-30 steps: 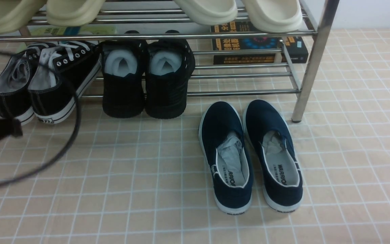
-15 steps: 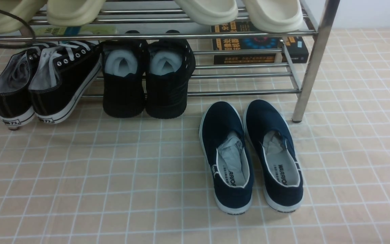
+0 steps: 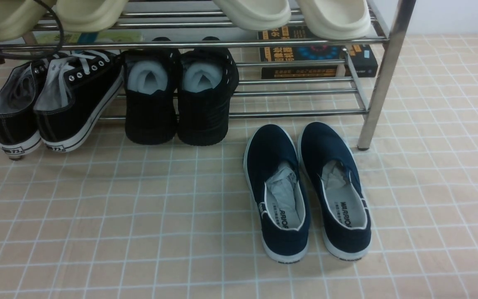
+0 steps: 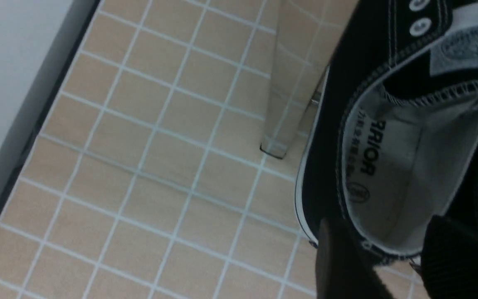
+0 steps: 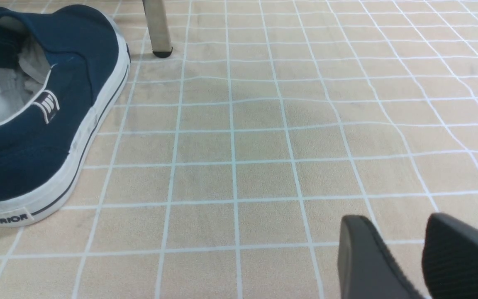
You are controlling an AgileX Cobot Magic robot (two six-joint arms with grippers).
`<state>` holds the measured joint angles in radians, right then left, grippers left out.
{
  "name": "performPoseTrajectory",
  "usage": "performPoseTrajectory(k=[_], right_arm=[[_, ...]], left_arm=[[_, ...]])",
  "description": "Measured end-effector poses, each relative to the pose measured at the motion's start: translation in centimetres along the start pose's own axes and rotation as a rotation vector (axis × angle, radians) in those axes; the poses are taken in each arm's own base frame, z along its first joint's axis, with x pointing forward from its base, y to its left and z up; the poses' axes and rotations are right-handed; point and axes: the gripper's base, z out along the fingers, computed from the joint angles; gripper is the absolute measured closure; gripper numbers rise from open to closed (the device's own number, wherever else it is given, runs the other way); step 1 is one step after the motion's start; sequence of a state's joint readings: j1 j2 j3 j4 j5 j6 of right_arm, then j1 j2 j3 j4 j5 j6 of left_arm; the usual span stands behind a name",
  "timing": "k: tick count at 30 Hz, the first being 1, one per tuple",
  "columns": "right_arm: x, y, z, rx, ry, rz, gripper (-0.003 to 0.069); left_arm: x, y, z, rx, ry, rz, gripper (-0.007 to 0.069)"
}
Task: Take the shoes off the shelf from the light coffee tablecloth by hand.
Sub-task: 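Grasp the leftmost shoe on the bottom shelf of the shoe rack with the left gripper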
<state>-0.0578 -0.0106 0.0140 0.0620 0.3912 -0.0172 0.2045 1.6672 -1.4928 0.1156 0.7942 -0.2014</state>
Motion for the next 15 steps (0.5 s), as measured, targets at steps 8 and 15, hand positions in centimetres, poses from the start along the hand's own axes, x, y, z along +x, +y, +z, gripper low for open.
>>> performPoseTrajectory(k=[8, 15], right_arm=[[0.0, 0.0, 0.0, 0.000, 0.000, 0.000, 0.0422], [0.0, 0.0, 0.0, 0.000, 0.000, -0.001, 0.0422]], left_arm=[[0.7, -0.1, 3.7, -0.022, 0.063, 0.018, 0.0274], [0.8, -0.2, 5.6, -0.023, 0.061, 0.030, 0.0275]])
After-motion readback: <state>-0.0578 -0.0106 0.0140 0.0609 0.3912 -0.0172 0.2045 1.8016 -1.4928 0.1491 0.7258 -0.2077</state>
